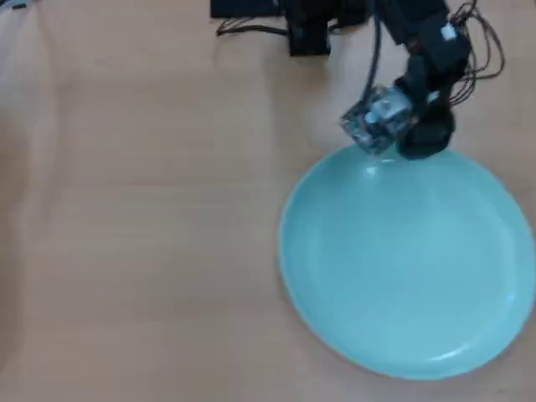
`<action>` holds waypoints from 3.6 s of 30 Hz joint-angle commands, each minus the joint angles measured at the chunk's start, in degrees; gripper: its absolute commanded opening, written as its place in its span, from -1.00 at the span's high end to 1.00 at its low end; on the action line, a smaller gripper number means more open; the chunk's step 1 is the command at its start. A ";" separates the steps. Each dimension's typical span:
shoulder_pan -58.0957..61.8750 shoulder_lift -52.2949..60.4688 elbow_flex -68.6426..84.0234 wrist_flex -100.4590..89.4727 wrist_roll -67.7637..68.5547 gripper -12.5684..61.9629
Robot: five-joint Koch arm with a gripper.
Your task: Move the green bowl from right to left
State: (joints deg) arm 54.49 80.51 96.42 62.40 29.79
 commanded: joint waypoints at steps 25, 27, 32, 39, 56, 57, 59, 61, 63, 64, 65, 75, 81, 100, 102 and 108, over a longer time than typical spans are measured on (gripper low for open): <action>-34.45 -4.83 -9.14 2.64 -1.85 0.83; -34.19 -4.83 -8.26 2.64 -2.02 0.83; -34.01 -4.66 -7.03 3.16 -1.93 0.83; -34.28 -4.39 -7.65 7.65 -2.02 0.80; -35.68 3.78 -11.69 14.77 -1.41 0.18; -35.68 5.27 -12.57 16.26 -1.41 0.18; -35.42 8.26 -14.59 19.69 -1.49 0.19; -34.54 11.16 -17.23 23.20 -2.02 0.19; -31.90 13.27 -19.78 26.46 -3.25 0.19; -29.88 13.97 -21.01 27.60 -4.48 0.19; -27.86 14.59 -22.24 28.48 -6.33 0.19; -5.01 17.93 -31.64 33.66 -23.38 0.19; 7.12 17.93 -31.99 33.93 -33.13 0.19; 22.32 18.02 -34.80 33.75 -38.67 0.19; 23.20 18.11 -34.63 33.84 -38.50 0.19; 24.43 18.11 -34.63 33.75 -38.41 0.19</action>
State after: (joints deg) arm 78.31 95.45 66.80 95.10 -8.88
